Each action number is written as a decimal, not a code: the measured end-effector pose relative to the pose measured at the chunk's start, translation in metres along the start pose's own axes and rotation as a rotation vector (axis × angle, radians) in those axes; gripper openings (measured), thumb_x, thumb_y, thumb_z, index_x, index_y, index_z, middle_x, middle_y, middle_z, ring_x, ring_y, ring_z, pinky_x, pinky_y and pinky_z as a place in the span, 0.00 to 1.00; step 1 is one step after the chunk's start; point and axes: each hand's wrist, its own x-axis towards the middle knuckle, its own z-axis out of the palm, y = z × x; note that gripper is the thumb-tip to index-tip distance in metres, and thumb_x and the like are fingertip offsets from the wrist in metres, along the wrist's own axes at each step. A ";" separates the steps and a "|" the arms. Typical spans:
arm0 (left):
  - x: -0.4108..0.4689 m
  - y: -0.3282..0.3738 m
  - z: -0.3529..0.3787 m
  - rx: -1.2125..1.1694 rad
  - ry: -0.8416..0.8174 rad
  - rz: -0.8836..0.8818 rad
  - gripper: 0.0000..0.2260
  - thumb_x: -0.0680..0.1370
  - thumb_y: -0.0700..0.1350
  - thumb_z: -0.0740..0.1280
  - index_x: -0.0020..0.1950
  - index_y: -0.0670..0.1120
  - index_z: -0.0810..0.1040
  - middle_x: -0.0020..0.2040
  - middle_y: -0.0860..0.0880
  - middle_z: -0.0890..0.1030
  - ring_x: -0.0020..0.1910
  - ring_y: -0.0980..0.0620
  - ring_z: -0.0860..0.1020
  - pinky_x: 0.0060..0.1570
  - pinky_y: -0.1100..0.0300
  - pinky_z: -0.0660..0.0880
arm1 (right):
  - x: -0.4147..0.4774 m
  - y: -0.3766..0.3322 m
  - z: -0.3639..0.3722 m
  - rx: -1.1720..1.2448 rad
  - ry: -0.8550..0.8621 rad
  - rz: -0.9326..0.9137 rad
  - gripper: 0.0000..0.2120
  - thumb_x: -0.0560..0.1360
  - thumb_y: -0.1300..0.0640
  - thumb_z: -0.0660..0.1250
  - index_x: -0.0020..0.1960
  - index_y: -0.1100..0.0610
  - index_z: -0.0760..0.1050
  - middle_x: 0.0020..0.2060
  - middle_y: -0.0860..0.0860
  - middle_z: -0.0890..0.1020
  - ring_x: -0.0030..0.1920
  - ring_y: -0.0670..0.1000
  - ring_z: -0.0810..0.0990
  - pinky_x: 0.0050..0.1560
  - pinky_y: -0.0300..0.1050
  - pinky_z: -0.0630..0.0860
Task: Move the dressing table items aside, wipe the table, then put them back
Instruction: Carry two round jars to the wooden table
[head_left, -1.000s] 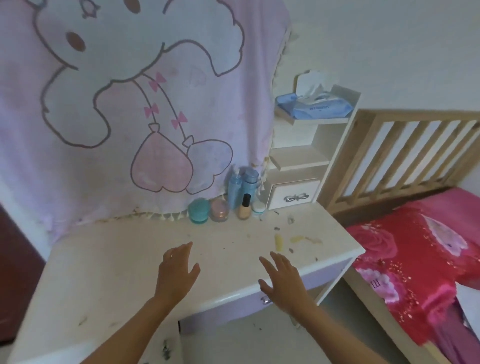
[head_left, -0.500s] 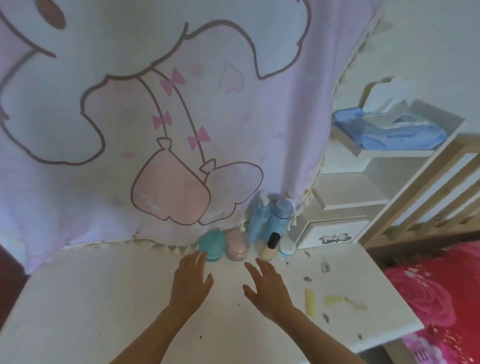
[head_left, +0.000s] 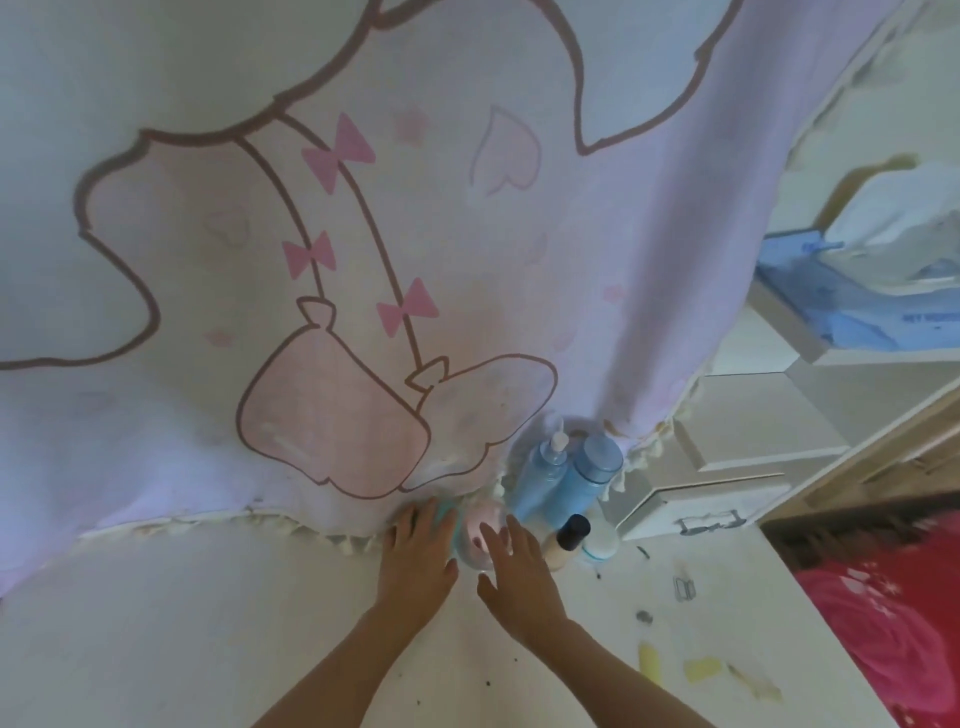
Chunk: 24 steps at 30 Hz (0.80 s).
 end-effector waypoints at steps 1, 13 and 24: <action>0.001 -0.002 0.001 -0.003 0.003 -0.004 0.39 0.45 0.45 0.81 0.54 0.50 0.72 0.49 0.46 0.82 0.46 0.44 0.81 0.38 0.54 0.80 | 0.005 0.001 0.004 0.018 0.012 -0.001 0.28 0.73 0.56 0.66 0.69 0.50 0.58 0.71 0.59 0.63 0.68 0.62 0.66 0.65 0.51 0.69; -0.028 -0.004 -0.011 -0.022 0.054 -0.095 0.37 0.43 0.50 0.77 0.50 0.54 0.69 0.46 0.54 0.78 0.37 0.53 0.79 0.29 0.64 0.75 | 0.041 0.006 0.009 -0.024 -0.124 0.049 0.29 0.70 0.42 0.65 0.67 0.48 0.61 0.60 0.55 0.66 0.59 0.59 0.67 0.54 0.48 0.71; -0.033 0.001 -0.022 -0.160 -0.203 -0.417 0.31 0.72 0.44 0.65 0.72 0.55 0.58 0.67 0.46 0.63 0.62 0.43 0.68 0.58 0.54 0.72 | 0.032 0.022 0.010 0.219 -0.313 -0.064 0.33 0.69 0.53 0.69 0.69 0.46 0.56 0.62 0.54 0.65 0.58 0.58 0.71 0.56 0.46 0.71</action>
